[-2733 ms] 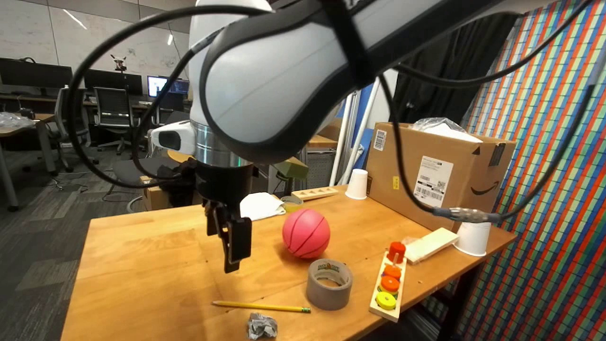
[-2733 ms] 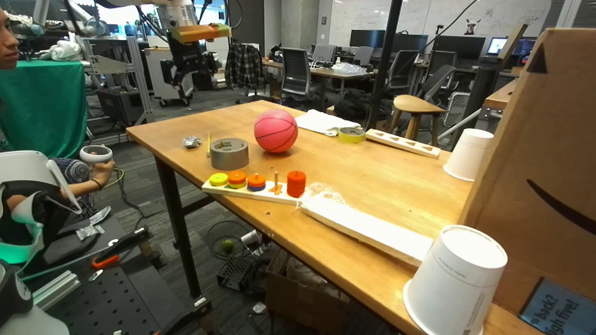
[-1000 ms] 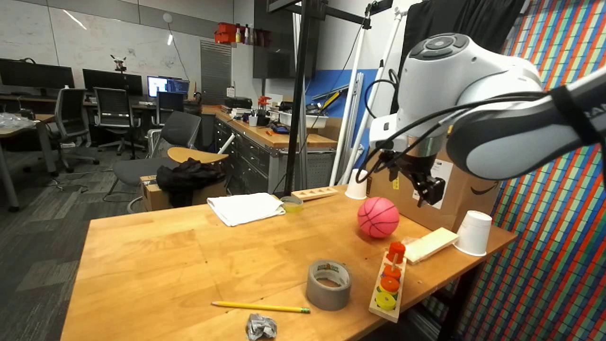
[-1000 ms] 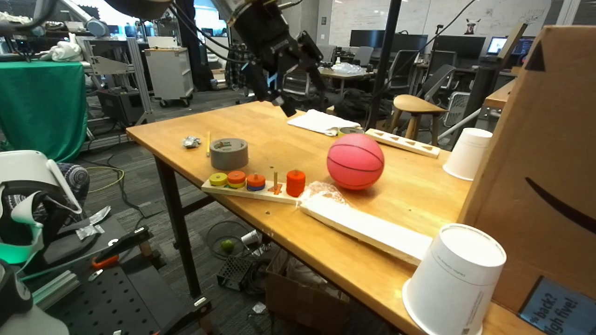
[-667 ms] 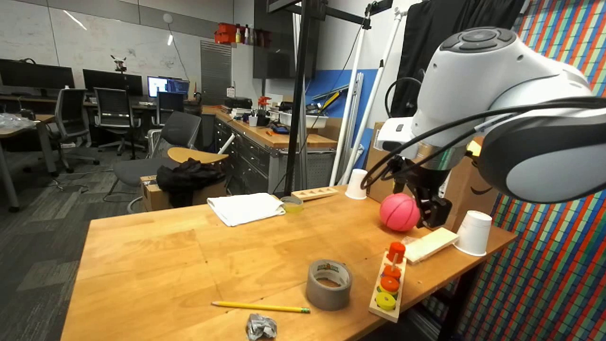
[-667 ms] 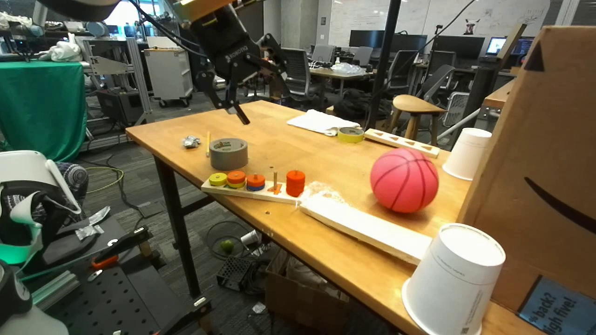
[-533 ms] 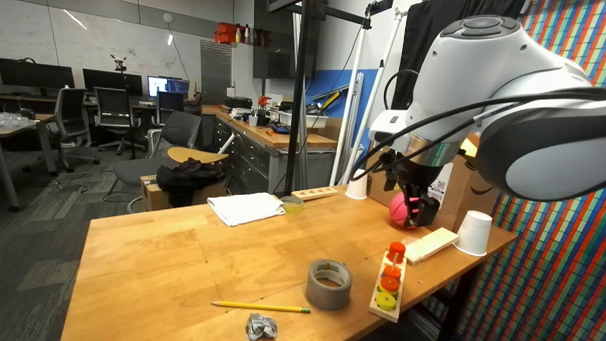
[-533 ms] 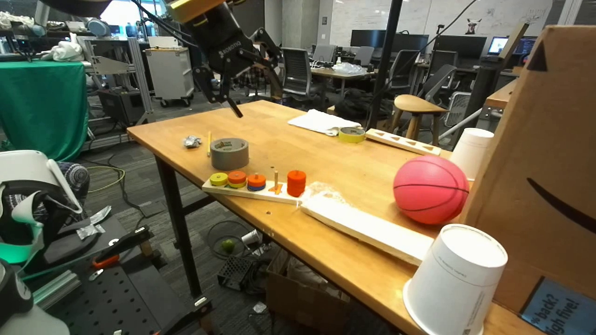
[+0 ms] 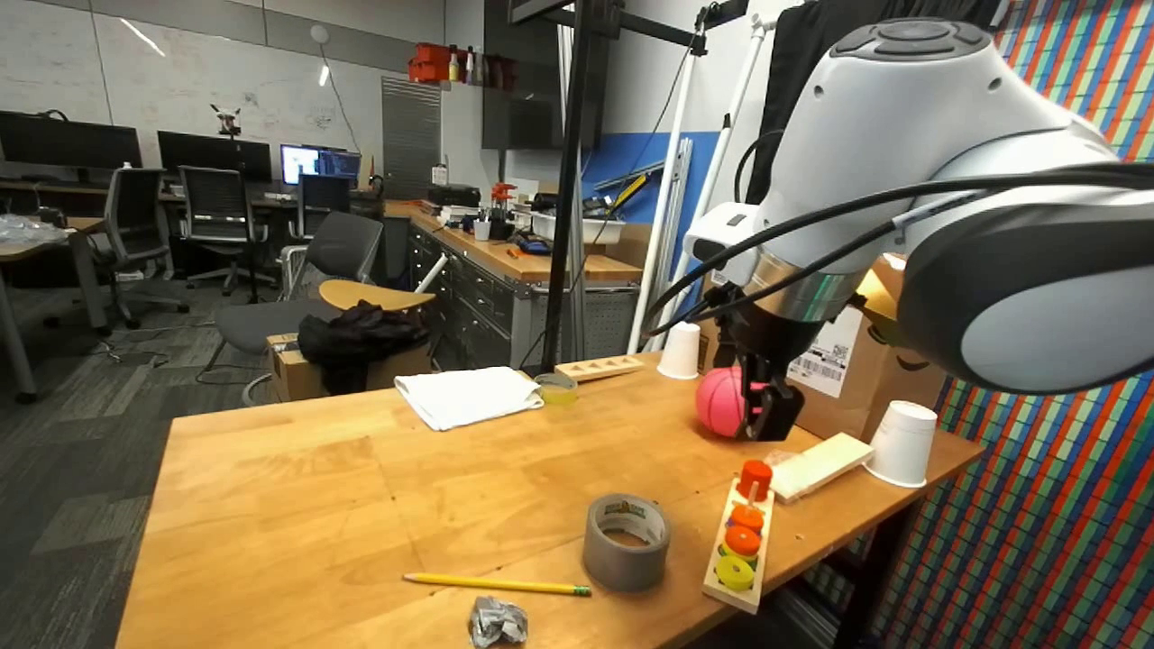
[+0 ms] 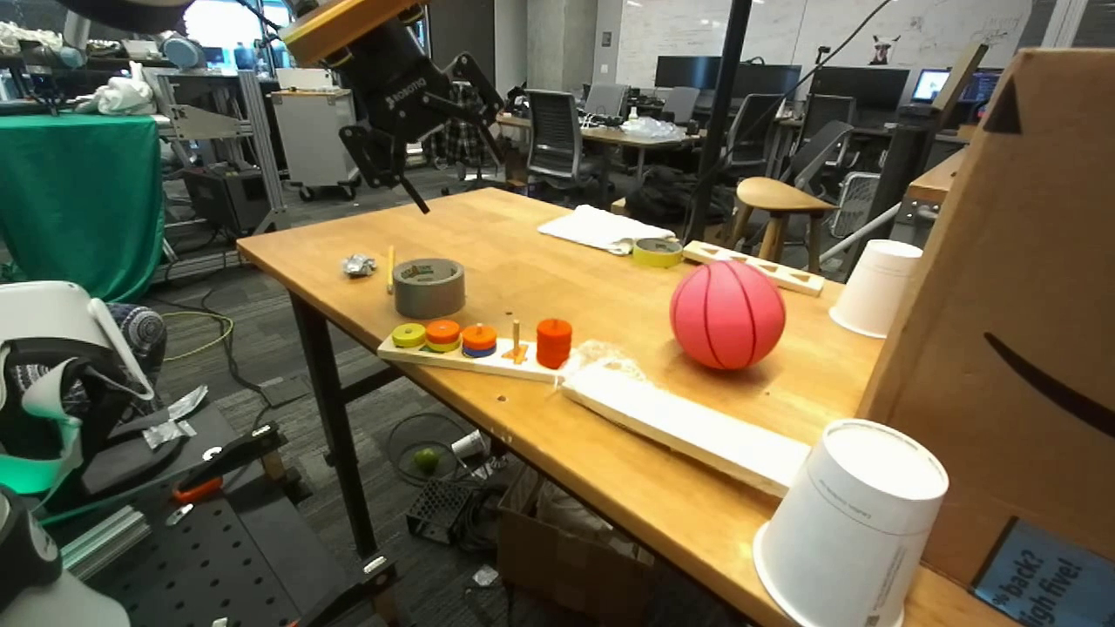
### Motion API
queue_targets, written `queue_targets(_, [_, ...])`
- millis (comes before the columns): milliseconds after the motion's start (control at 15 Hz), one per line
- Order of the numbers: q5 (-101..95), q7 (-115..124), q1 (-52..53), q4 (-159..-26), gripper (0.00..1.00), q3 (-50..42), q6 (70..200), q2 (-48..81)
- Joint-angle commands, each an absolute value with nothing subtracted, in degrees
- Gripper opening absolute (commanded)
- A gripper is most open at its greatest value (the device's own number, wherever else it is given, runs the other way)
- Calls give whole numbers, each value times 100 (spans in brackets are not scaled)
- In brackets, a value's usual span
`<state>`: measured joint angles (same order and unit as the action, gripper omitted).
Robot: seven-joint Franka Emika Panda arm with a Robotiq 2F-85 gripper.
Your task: Push the basketball between the two cups
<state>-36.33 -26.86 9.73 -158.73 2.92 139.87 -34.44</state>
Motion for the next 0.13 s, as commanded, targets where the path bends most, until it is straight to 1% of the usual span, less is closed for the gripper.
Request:
queue_targets(0, [-3601, -2677, 959, -15867, 100, 312, 13975, -3441])
queue_targets(67, [-3600, -2660, 958, -15867, 100, 313, 13974, -3436])
